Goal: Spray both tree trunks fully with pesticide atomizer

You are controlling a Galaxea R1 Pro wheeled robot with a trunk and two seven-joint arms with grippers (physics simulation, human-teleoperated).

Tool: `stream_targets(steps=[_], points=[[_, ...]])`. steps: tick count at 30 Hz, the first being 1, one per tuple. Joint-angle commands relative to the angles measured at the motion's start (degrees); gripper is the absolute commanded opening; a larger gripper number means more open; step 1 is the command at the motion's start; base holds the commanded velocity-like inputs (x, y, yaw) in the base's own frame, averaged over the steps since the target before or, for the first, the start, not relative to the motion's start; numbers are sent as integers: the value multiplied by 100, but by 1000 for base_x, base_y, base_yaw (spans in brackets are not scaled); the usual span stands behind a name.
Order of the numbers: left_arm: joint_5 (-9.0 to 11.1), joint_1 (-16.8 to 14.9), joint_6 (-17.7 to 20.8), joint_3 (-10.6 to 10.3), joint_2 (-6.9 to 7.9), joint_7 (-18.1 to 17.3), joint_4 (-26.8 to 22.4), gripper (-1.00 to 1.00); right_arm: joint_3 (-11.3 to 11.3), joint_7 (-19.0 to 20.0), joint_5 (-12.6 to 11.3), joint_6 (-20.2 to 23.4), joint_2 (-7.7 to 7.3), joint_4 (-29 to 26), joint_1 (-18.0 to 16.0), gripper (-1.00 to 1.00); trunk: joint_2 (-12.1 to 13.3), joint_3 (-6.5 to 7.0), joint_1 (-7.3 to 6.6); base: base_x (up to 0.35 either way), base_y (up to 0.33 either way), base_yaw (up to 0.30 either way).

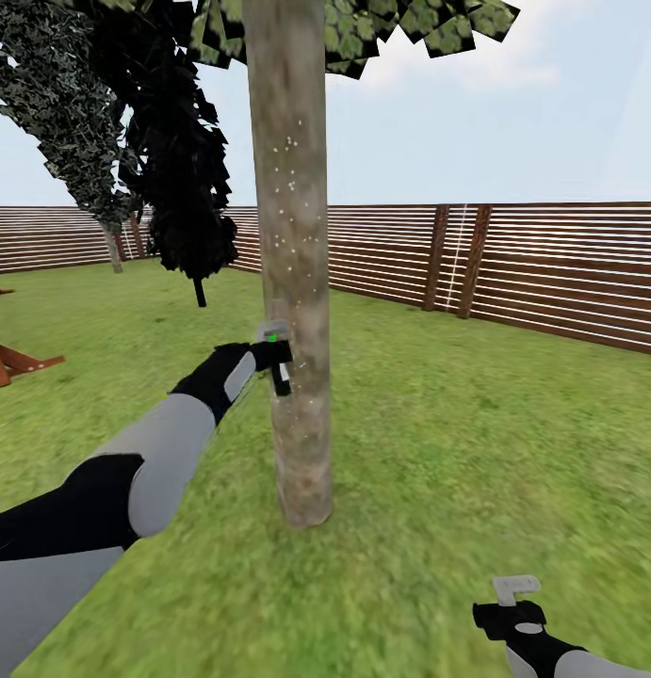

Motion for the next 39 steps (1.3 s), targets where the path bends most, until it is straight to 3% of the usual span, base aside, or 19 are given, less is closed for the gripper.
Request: stream_targets(steps=[1, 3, 5, 9, 12, 16, 18, 21, 22, 27, 30, 32, 34, 36, 39], points=[[53, 1, 340, 29, -1, -1, -413, -100, -7, -30, 60, -34, 0, 27, -11, 100, -3, -8, 0, 0, 0, 0], [53, 1, 1017, 28, 2, 6, -1384, -100, -7, -30, 60, -34, 0, 26, -11, 100, -3, -8, 0, 0, 0, 0], [53, 1, 1367, 30, 13, 7, -1846, -100, -7, -30, 60, -34, 0, 26, -11, 100, -3, -8, 0, 0, 0, 0], [47, 1, 2206, 32, 221, 13, -2945, -100, -7, -30, 60, -34, 0, 27, -11, 100, -3, -8, 0, 0, 0, 0], [52, 1, 2544, 32, 339, 10, -3494, -100, -7, -30, 60, -34, 0, 28, -11, 100, -3, -8, 0, 0, 0, 0], [53, 1, 2559, 75, 368, 20, -3340, -100, -7, -30, 60, -34, 0, 28, -11, 100, -3, -8, 0, 0, 0, 0], [53, 1, 2286, 95, 378, 24, -2519, -100, -7, -30, 60, -34, 0, 28, -11, 100, -3, -8, 0, 0, 0, 0], [53, 1, 1216, 97, 417, 19, -1267, -100, -7, -30, 60, -34, 0, 27, -11, 100, -3, -8, 0, 0, 0, 0], [53, 1, 437, 96, 428, 14, -366, -100, -7, -30, 60, -34, 0, 27, -11, 100, -3, -8, 0, 0, 0, 0], [42, 1, -1123, 91, 432, 6, 1270, -100, -14, -30, 60, -40, -3, 23, -11, 100, -3, -8, 0, 0, 0, 0], [30, 134, -1636, 86, 416, 1, 1633, -100, -16, -26, 65, -47, -8, 23, -11, 100, -3, -8, 0, 0, 0, 0], [34, 712, -1828, 84, 391, -1, 1733, -100, -12, -22, 68, -46, -6, 23, -11, 100, -3, -8, 0, 0, 0, 0], [30, 1094, -2018, 85, 385, -6, 1745, -100, -14, -21, 68, -43, -2, 26, -6, 100, -3, -8, 0, 0, 0, 0], [25, 1706, -2794, 78, 382, -9, 1750, -100, -10, -21, 68, -36, -1, 28, 111, 100, -3, -8, 0, 0, 0, 0], [18, 2056, -3150, 69, 381, -14, 1745, -100, -11, -21, 68, -35, 0, 28, 193, 100, -3, -8, 0, 0, 132, 0]])
